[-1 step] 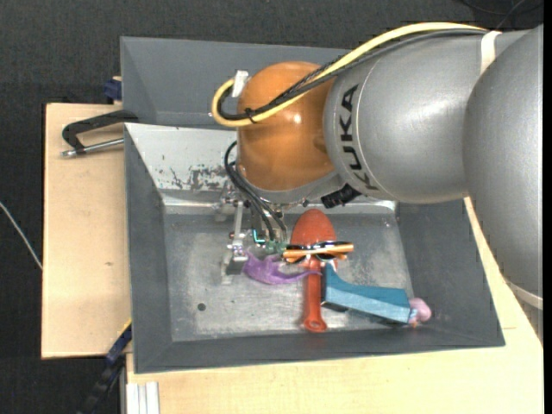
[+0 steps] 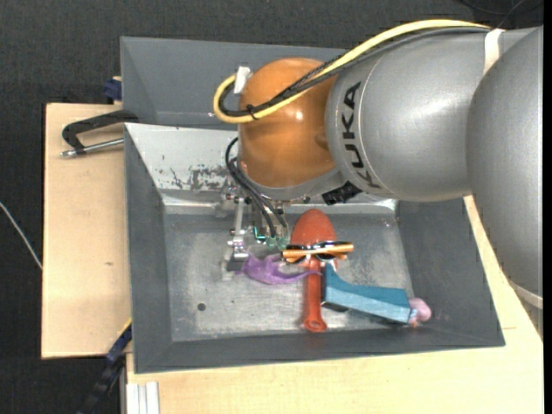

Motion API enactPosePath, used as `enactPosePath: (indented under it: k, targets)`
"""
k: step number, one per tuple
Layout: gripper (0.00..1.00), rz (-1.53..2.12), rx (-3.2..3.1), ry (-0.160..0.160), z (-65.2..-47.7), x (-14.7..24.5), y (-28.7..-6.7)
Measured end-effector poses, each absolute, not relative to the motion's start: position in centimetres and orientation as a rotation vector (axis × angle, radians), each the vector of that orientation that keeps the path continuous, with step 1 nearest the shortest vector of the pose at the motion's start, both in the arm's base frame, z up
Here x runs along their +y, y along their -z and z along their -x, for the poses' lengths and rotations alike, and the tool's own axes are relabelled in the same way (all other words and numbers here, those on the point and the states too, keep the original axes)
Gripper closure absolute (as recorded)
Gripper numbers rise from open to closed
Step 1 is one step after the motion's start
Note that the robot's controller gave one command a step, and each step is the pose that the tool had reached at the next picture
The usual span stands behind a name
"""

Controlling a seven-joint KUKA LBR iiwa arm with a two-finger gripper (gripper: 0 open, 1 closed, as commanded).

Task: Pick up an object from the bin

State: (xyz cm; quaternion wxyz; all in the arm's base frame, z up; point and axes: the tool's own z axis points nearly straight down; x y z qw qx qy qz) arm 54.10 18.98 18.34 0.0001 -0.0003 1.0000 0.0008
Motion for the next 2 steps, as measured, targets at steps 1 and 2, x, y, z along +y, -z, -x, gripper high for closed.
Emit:
enactPosePath:
  k: [1,2]
  targets:
    - [0.00,-0.032,3.137,-0.008,-53.8,14.6,-14.7]
    - [0.00,0.090,3.142,0.005,-51.6,12.1,-12.2]
